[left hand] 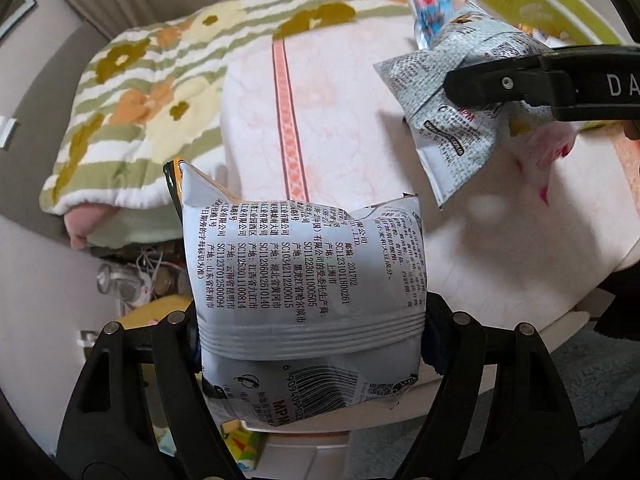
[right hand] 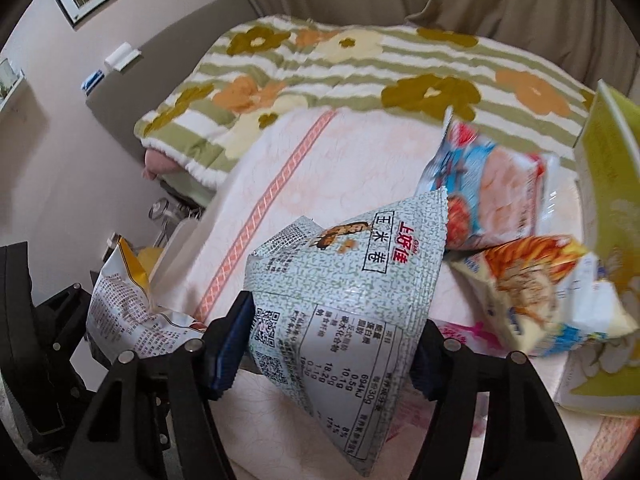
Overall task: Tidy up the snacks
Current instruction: 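Carry both bags over the box and release them inside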
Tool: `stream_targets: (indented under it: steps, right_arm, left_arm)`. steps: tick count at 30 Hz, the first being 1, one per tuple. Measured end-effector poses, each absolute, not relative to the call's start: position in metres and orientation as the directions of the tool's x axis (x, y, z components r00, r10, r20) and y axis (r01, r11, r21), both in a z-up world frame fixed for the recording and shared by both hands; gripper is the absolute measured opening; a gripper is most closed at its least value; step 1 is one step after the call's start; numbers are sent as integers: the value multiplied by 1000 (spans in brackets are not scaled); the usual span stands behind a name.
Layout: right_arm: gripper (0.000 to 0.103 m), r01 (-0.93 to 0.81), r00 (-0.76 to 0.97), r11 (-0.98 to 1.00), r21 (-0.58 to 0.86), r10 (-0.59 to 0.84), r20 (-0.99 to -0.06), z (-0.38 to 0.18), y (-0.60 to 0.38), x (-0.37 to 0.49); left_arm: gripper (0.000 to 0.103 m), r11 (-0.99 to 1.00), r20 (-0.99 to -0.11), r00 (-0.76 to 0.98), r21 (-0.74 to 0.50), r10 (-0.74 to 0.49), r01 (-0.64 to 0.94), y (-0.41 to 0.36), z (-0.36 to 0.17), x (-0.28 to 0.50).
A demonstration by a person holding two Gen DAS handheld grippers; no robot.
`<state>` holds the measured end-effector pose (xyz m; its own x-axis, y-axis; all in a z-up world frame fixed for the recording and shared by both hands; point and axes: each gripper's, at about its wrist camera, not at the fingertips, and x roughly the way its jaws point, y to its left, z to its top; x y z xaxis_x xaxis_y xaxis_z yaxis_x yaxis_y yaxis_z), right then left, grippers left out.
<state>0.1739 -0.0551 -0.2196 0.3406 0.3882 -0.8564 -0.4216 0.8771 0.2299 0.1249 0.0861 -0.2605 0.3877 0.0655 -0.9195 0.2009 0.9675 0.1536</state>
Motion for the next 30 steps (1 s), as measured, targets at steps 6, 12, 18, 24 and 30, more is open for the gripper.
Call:
stream_targets:
  steps: [6,12,18,24,30]
  right_arm:
    - [64,-328,458,914,240,376,-805,-176,-81,166]
    - [63,-209,570,952,226,306,-763,-134,-119,152]
    - [63,-97,649,966,240,244,-721,-106,-167,136]
    - [63,-24,709,974,226,176,-683,-82,-241,123]
    - [63,-16,732,978,206,152,-664,-67,-314,133]
  left_arm:
    - [75,958,-887,461,124,-9,257,87,-217,145]
    - [75,933,-835,540,101,-109,344,74,-169,176]
    - [75,895,-795,567,72,-215,441,34,-126,201]
    - [75,876,-759,567,-7,-319,483,-29,-89,225]
    - [75,870,-734,562,-78,-380,487,-110,-73,248]
